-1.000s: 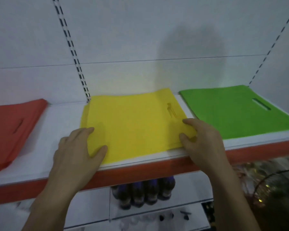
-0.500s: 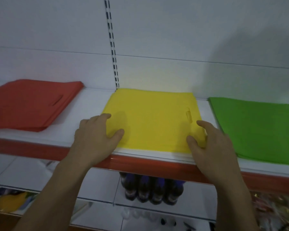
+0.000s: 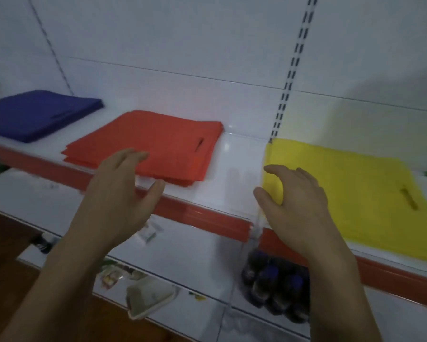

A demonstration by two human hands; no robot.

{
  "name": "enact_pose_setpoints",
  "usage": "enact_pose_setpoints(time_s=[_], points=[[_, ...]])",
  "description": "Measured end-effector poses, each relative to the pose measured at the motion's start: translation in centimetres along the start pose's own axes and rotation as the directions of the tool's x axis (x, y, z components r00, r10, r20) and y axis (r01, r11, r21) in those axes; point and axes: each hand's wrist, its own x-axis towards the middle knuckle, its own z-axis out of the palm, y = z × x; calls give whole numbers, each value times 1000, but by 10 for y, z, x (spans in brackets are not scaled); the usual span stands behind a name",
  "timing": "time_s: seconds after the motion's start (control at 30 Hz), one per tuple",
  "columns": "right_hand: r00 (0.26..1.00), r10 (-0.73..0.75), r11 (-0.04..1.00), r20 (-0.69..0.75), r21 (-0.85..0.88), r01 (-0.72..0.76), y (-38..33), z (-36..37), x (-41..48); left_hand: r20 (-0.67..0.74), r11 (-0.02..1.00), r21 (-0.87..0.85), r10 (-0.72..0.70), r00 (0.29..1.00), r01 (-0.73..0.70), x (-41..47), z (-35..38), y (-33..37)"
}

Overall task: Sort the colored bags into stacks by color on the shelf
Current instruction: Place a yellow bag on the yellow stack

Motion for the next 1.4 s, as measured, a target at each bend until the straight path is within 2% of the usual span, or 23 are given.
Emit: enact_pose_setpoints(time_s=[0.2, 0.37, 0.6, 0.73, 0.83, 1.0, 1.2, 1.3, 1.4], points=[[962, -254, 962, 95, 123, 242, -154, 95, 12, -23, 986, 71, -148, 989, 150, -23, -80, -135], [899, -405, 900, 165, 243, 361, -274, 167, 15, -83, 933, 197, -290, 953, 301, -49, -142, -239], [718, -651, 742, 247, 410, 531, -418, 254, 26, -169, 832, 277, -451, 877, 481, -76, -212, -349], [611, -702, 706, 366, 468, 531, -480, 296, 38, -184, 784, 285, -520, 834, 552, -81, -230, -406], [567, -715, 696, 409, 491, 523, -523, 327, 54, -198, 745, 301, -562, 803, 595, -73, -239, -453], [563, -720, 690, 405, 502, 521, -595, 379, 94, -219, 737, 275, -577, 787, 617, -29, -261, -534], [620, -664, 746, 418, 433, 506, -676, 428, 161, -185, 760, 253, -569, 802, 598, 42, -284, -629], [655, -662, 745, 366, 418, 520, -708, 447, 186, -190, 790, 213, -544, 818, 575, 71, -292, -670], [715, -616, 770, 332, 445, 456, -721, 464, 204, -187, 826, 167, -509, 840, 538, 110, -294, -707]])
